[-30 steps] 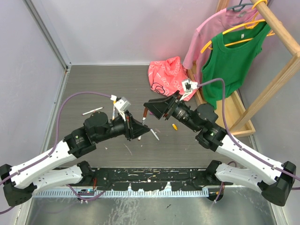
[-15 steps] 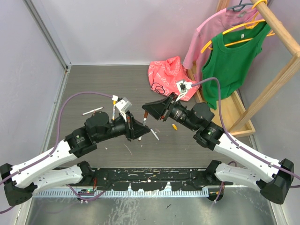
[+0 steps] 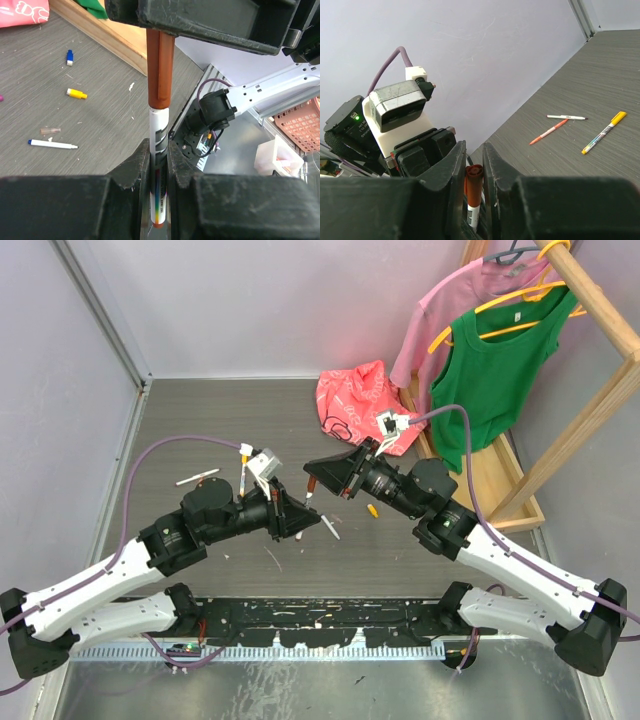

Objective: Insert the pens into the pen caps
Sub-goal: Press the pen cap onto the pen.

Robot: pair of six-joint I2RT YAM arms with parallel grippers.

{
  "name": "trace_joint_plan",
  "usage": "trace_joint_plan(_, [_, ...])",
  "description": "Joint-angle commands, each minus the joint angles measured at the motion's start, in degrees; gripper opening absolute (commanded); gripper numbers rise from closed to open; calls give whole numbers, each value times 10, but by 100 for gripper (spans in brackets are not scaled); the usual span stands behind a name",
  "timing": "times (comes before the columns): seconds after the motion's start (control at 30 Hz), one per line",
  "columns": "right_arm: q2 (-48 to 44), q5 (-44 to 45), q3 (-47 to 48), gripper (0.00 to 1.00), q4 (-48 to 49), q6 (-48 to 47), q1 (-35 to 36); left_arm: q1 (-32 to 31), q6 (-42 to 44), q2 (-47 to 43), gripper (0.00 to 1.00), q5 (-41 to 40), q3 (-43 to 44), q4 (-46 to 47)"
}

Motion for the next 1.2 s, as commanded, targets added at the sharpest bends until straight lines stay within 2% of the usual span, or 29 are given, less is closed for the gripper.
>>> trace_joint_plan(0.0, [2, -21, 14, 9, 17, -12, 2, 1, -2, -6, 0, -16, 40, 31])
trace_joint_plan(0.1, [6, -30, 10, 1, 17, -17, 2, 1, -6, -7, 0, -29, 53, 33])
trace_joint_plan(0.4, [25, -71, 5, 0, 7, -34, 12, 1, -17, 8, 0, -71, 141, 16])
trace_joint_plan(0.6, [23, -40, -5, 0, -41, -64, 57, 1, 14, 34, 0, -107, 219, -22])
trace_joint_plan(0.97, [39, 23, -99, 0, 7, -22, 151, 2, 47, 43, 0, -140, 275, 5])
trace_joint_plan(1.17, [33, 41, -86, 0, -12, -33, 160, 1, 49, 42, 0, -139, 277, 1])
